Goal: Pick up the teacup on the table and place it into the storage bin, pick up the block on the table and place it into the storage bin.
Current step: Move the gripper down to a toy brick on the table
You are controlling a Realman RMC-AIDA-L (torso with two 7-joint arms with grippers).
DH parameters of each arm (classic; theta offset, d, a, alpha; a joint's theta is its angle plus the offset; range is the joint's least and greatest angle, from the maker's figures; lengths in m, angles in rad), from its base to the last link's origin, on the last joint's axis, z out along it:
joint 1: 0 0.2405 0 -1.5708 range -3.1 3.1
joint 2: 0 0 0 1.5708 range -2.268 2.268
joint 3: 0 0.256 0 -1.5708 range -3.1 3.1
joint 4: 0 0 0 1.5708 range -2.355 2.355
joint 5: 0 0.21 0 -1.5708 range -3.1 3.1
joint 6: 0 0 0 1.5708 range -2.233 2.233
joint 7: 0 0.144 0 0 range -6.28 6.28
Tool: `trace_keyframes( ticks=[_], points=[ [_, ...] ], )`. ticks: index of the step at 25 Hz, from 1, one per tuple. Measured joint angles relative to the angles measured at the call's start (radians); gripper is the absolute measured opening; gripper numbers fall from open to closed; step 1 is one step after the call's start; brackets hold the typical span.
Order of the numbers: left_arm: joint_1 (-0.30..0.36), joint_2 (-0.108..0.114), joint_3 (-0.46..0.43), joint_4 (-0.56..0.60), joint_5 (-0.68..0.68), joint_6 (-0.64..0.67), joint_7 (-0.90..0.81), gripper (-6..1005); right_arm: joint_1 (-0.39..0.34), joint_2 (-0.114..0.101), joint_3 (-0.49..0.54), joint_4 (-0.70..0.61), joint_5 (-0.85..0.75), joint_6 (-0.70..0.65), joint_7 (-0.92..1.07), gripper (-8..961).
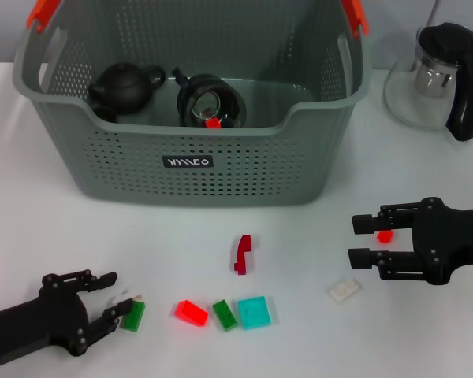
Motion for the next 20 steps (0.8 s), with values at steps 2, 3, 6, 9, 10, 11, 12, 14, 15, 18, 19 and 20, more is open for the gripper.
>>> trace_keyframes(
  ticks=[2, 3, 6, 9, 10, 11, 12, 14, 15, 18, 19, 20],
  points=[
    [-0.001, 0.000, 0.001, -0.002, -0.001, -0.008, 0.000, 445, 0.000, 0.000, 0.000, 0.000, 0.000, 0.000, 0.000, 593],
    [-0.001, 0.000, 0.003, -0.002, -0.001, -0.012, 0.000, 445, 0.000, 0.000, 0.000, 0.000, 0.000, 0.000, 0.000, 593],
    [-0.002, 0.000, 0.010, -0.003, -0.002, -0.019, -0.001, 445, 0.000, 0.000, 0.000, 0.001, 0.000, 0.000, 0.000, 592],
    [-0.002, 0.000, 0.009, -0.003, -0.002, -0.020, -0.001, 445, 0.000, 0.000, 0.000, 0.001, 0.000, 0.000, 0.000, 592],
    [-0.001, 0.000, 0.007, -0.003, -0.002, -0.020, -0.001, 445, 0.000, 0.000, 0.000, 0.001, 0.000, 0.000, 0.000, 592],
    [-0.001, 0.000, 0.006, -0.002, -0.001, -0.019, -0.001, 445, 0.000, 0.000, 0.000, 0.001, 0.000, 0.000, 0.000, 592],
    [-0.001, 0.001, 0.005, -0.001, -0.002, -0.018, -0.001, 445, 0.000, 0.000, 0.000, 0.001, 0.000, 0.000, 0.000, 592],
    [0.000, 0.001, 0.004, 0.001, -0.002, -0.015, -0.001, 445, 0.000, 0.000, 0.000, 0.001, 0.000, 0.000, 0.000, 592],
    [0.001, 0.001, 0.004, 0.002, -0.002, -0.011, -0.001, 445, 0.000, 0.000, 0.000, 0.001, 0.000, 0.000, 0.000, 592],
    [0.001, 0.001, 0.003, 0.004, -0.005, 0.008, -0.001, 445, 0.000, 0.000, 0.000, 0.001, 0.000, 0.000, 0.000, 592],
    [0.001, 0.001, 0.003, 0.005, -0.007, 0.016, -0.001, 444, 0.000, 0.000, 0.000, 0.001, 0.001, 0.000, 0.000, 592],
    [0.000, 0.001, 0.003, 0.005, -0.008, 0.020, -0.001, 444, 0.000, 0.000, 0.000, 0.001, 0.001, 0.000, 0.000, 593]
  ],
)
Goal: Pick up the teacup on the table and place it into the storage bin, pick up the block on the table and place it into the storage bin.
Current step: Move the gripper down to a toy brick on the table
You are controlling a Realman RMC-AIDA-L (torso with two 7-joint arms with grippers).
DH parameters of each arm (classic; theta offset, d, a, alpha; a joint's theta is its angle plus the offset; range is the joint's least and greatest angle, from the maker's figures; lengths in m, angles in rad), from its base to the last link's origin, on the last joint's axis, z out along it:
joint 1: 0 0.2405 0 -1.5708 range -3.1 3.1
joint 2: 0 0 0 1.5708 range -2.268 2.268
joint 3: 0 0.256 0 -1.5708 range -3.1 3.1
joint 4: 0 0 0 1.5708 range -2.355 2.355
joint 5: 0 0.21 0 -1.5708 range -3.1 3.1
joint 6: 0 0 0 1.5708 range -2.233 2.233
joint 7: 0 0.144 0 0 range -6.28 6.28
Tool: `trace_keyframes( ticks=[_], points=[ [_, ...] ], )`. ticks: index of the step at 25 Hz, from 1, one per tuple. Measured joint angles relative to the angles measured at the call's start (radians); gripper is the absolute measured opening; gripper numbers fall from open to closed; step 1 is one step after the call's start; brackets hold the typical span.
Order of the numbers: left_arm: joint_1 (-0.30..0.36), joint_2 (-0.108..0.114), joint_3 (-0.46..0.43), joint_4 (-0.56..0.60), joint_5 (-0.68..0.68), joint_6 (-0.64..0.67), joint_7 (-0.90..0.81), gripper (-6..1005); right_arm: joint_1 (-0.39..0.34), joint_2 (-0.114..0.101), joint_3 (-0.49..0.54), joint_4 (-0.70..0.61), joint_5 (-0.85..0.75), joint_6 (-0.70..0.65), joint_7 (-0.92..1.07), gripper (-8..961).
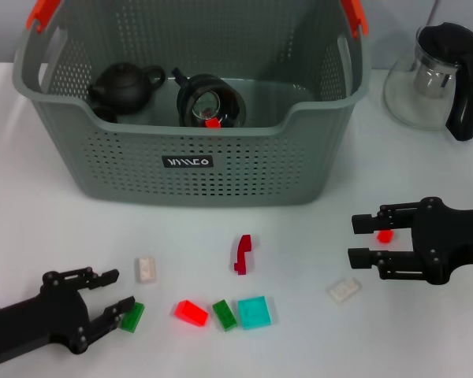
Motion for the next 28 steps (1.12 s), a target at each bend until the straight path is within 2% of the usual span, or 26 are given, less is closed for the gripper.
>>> trace_keyframes(
  ticks=[5, 13, 21, 26, 28],
  points=[
    [-0.004, 0.001, -0.003, -0.001, -0.034, 0.034, 0.002, 444, 0.001, 0.000, 0.000, 0.000, 0.001, 0.000, 0.000, 593],
    [-0.057, -0.002, -0.003, -0.055, -0.048, -0.057, 0.007, 445, 0.000, 0.001, 0.000, 0.000, 0.000, 0.000, 0.000, 592],
    [-0.066, -0.002, -0.002, -0.061, -0.055, -0.074, 0.021, 467, -0.002, 0.003, 0.000, 0.000, 0.000, 0.000, 0.000, 593],
    [-0.066, -0.002, 0.004, -0.075, -0.055, -0.078, 0.055, 652, -0.001, 0.002, 0.000, 0.000, 0.001, 0.000, 0.001, 593],
    [-0.071, -0.003, 0.006, -0.083, -0.055, -0.084, 0.057, 652, 0.000, 0.002, 0.000, 0.000, 0.002, 0.000, 0.001, 593]
  ],
)
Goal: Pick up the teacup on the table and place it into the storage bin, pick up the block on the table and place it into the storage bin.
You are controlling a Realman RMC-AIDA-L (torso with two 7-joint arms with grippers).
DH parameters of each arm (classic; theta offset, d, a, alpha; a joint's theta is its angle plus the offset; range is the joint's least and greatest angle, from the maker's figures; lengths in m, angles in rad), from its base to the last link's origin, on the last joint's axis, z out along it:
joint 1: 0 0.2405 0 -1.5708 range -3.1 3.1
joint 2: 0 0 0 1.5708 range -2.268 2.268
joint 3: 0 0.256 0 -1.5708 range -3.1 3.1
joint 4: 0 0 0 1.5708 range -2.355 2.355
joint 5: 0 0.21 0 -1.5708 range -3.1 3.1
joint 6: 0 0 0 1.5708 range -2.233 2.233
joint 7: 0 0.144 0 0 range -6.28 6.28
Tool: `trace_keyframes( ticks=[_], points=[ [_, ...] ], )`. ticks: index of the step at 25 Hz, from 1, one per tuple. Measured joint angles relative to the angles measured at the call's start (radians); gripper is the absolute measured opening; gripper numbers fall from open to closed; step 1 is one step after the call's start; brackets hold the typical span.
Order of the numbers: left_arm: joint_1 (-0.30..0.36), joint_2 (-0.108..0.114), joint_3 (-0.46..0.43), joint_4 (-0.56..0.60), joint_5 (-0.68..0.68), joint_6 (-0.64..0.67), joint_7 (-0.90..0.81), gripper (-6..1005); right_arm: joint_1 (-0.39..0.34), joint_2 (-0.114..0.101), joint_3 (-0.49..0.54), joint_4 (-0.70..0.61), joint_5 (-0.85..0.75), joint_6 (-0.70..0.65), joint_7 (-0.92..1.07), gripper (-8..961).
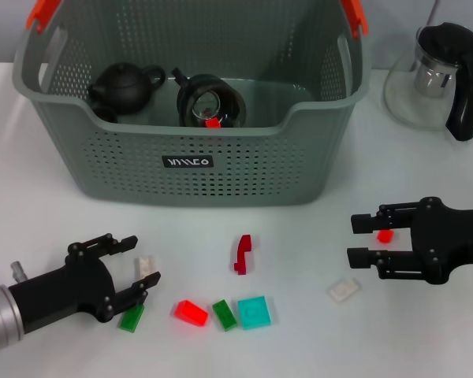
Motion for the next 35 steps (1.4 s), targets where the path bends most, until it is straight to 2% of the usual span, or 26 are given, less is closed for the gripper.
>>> trace_keyframes(
  ticks=[10, 25, 28, 35],
  points=[
    [-0.024, 0.001, 0.014, -0.034, 0.010, -0.087, 0.001, 654, 0.000, 0.001, 0.000, 0.000, 0.002, 0.010, 0.000, 592],
    [-0.024, 0.000, 0.041, -0.034, 0.011, -0.100, 0.022, 642, 0.001, 0.000, 0.000, 0.000, 0.001, 0.018, 0.000, 592],
    [-0.024, 0.000, 0.038, -0.030, 0.009, -0.100, 0.015, 449, 0.001, -0.001, 0.000, 0.000, 0.002, 0.018, 0.000, 592],
    [-0.016, 0.003, 0.020, -0.011, 0.003, -0.044, 0.007, 449, 0.001, -0.002, 0.000, 0.000, 0.002, 0.018, 0.001, 593]
  ],
)
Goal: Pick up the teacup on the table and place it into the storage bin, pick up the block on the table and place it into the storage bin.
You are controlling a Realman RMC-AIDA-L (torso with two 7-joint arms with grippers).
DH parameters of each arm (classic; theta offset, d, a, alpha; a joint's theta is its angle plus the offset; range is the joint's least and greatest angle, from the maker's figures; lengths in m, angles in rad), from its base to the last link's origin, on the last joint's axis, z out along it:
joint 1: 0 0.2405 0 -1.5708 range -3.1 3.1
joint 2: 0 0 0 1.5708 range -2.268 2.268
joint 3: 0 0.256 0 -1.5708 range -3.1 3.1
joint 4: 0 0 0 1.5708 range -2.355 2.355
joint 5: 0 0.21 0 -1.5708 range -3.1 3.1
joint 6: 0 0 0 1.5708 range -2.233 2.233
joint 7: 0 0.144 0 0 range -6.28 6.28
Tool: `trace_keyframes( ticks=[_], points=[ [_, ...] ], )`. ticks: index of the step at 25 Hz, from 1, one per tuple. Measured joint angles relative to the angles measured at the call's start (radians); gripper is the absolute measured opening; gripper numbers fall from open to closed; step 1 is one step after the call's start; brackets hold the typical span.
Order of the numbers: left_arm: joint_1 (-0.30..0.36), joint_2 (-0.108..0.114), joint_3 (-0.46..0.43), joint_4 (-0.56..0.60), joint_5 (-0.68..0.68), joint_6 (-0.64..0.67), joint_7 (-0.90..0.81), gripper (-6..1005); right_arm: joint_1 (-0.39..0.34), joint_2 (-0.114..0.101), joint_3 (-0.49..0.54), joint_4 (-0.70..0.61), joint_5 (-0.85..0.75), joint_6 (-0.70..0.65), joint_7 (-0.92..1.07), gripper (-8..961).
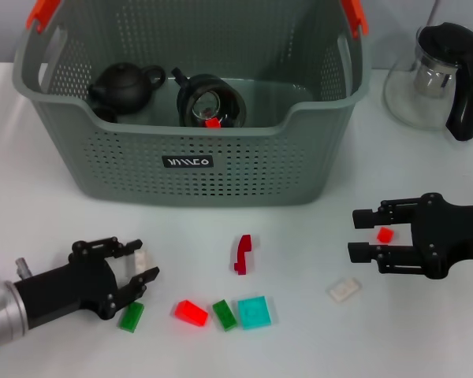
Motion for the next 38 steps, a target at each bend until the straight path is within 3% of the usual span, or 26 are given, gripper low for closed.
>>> trace_keyframes(
  ticks=[3, 8, 10, 15, 20, 24, 26, 27, 28, 31, 33, 38],
  points=[
    [0.003, 0.007, -0.051, 0.027, -0.001, 0.134, -0.029, 449, 0.000, 0.000, 0.000, 0.000, 0.001, 0.000, 0.000, 593],
    [-0.020, 0.048, -0.197, 0.055, -0.011, 0.449, -0.099, 448, 0.002, 0.000, 0.000, 0.000, 0.001, 0.000, 0.000, 593],
    [-0.041, 0.059, -0.234, 0.055, -0.043, 0.517, -0.143, 448, 0.002, 0.000, 0.000, 0.000, 0.001, 0.000, 0.000, 593],
    [-0.133, 0.067, -0.250, 0.063, -0.179, 0.570, -0.310, 448, 0.000, 0.003, 0.000, 0.000, -0.002, 0.004, 0.000, 593],
    [-0.283, 0.076, -0.238, 0.084, -0.237, 0.478, -0.543, 449, -0.004, 0.010, -0.002, 0.000, -0.002, 0.005, -0.002, 594],
    [-0.368, 0.075, -0.110, 0.150, -0.235, 0.299, -0.725, 448, -0.004, 0.019, -0.007, 0.005, -0.005, 0.008, -0.010, 594],
    [-0.381, 0.064, 0.010, 0.211, -0.231, 0.196, -0.813, 448, -0.003, 0.020, -0.004, 0.010, -0.005, 0.008, -0.012, 594],
    [-0.381, 0.064, 0.010, 0.211, -0.231, 0.196, -0.813, 448, -0.004, 0.021, -0.002, 0.012, -0.005, 0.009, -0.014, 594],
    [-0.370, 0.053, 0.196, 0.296, -0.227, 0.069, -0.932, 449, -0.005, 0.020, -0.001, 0.013, -0.004, 0.009, -0.014, 594],
    [-0.345, 0.047, 0.367, 0.364, -0.225, -0.008, -1.022, 449, -0.009, 0.021, 0.002, 0.013, 0.004, 0.011, -0.015, 594],
    [-0.333, 0.042, 0.431, 0.391, -0.224, -0.023, -1.042, 449, -0.010, 0.024, 0.003, 0.014, 0.010, 0.017, -0.015, 593],
    [-0.328, 0.036, 0.452, 0.405, -0.185, -0.045, -1.088, 457, -0.008, 0.028, 0.004, 0.036, 0.042, 0.031, -0.033, 592]
  ],
)
